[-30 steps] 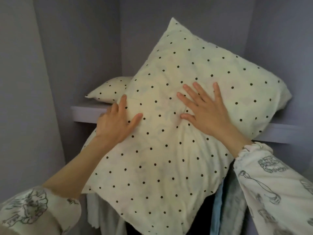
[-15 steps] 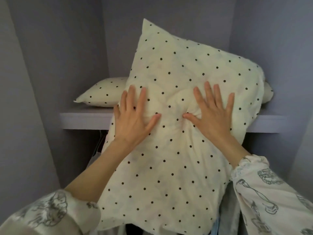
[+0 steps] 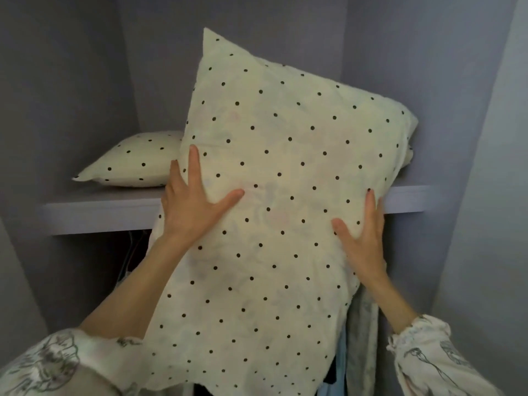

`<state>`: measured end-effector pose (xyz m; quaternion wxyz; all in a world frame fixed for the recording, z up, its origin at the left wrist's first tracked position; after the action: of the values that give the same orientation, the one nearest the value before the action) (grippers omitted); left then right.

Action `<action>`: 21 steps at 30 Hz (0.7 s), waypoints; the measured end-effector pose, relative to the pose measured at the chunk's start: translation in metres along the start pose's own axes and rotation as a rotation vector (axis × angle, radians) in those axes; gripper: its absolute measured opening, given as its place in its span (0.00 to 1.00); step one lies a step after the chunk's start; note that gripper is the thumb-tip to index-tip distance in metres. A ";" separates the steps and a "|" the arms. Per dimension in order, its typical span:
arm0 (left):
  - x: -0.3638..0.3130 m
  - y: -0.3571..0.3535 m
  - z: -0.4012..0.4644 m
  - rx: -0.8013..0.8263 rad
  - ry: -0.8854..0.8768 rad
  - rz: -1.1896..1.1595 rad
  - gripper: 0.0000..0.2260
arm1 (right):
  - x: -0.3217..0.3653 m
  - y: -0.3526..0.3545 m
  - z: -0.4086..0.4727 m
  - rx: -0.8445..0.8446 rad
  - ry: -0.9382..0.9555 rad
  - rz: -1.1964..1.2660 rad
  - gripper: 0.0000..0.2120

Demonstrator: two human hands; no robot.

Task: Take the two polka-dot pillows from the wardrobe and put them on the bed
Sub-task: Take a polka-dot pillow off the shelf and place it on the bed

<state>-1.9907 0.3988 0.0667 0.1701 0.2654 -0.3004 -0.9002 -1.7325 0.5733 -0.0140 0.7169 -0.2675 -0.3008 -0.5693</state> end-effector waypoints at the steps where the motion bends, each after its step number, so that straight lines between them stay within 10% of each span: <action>1: 0.005 0.001 0.002 0.041 0.012 -0.005 0.49 | -0.002 0.000 0.001 -0.016 -0.041 0.041 0.40; 21: 0.018 0.010 -0.136 0.304 0.045 -0.390 0.46 | 0.065 0.074 -0.125 -0.046 -0.172 -0.169 0.44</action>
<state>-1.9249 0.3211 -0.0258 -0.0421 0.3606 -0.3717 -0.8544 -1.6337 0.4559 -0.0536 0.6314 -0.3054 -0.3695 -0.6095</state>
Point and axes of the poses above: each hand's wrist, its own z-axis towards the middle knuckle, its own y-axis out of the back of the hand, x = y × z, the point moved 5 cm from there along z, towards the middle knuckle, and after that the axes turned 14 degrees about z, right-handed, at the moved point
